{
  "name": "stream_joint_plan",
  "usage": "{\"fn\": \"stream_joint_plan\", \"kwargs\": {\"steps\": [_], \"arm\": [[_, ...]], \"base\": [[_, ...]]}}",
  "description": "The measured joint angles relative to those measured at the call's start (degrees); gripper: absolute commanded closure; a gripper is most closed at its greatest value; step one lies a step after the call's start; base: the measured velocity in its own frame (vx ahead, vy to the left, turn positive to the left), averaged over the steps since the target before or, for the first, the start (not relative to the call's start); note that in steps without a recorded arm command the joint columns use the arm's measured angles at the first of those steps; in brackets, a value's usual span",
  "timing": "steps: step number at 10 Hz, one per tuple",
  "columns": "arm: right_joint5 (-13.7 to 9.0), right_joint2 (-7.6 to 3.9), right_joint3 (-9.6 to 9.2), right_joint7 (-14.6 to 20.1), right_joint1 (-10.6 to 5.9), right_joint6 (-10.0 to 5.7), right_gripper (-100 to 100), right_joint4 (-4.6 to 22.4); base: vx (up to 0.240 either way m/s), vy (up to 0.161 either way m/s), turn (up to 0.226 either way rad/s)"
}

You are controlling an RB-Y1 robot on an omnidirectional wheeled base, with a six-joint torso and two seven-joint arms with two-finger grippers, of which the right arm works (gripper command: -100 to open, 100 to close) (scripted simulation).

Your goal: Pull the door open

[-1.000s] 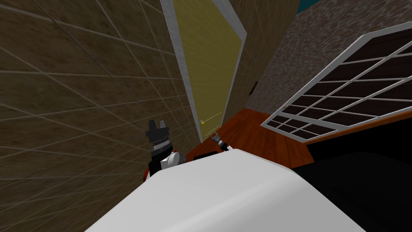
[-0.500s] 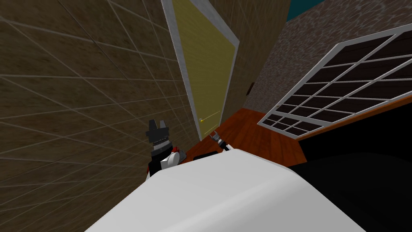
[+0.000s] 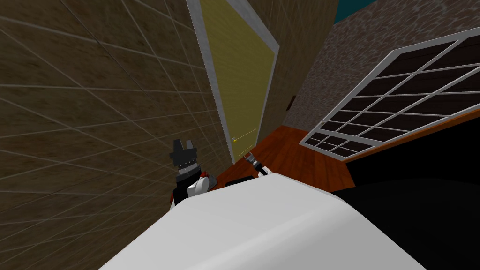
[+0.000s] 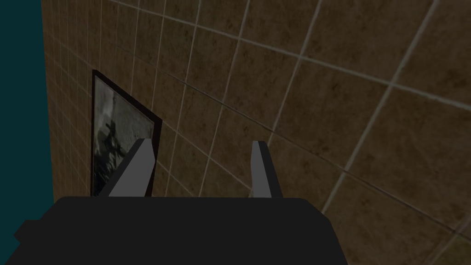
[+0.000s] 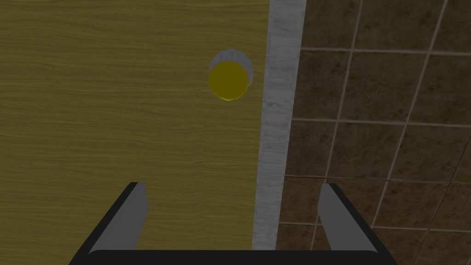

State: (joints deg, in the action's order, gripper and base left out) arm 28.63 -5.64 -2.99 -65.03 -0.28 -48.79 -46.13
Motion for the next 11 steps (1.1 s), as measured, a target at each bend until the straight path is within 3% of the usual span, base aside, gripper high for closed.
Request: {"fn": "stream_joint_plan", "kwargs": {"steps": [2, 6, 11], "arm": [[-0.6, 0.57, 0.16, -1.1, -2.08, -0.46, -100, 2.8], [-1.4, 1.68, 0.12, -2.2, -4.82, -0.45, -100, 5.6], [-1.8, 2.91, 0.05, -3.0, -6.22, -0.55, -100, 7.1]], "base": [[0.180, 0.017, 0.002], [0.197, 0.046, 0.015], [0.193, 0.074, 0.025]]}}
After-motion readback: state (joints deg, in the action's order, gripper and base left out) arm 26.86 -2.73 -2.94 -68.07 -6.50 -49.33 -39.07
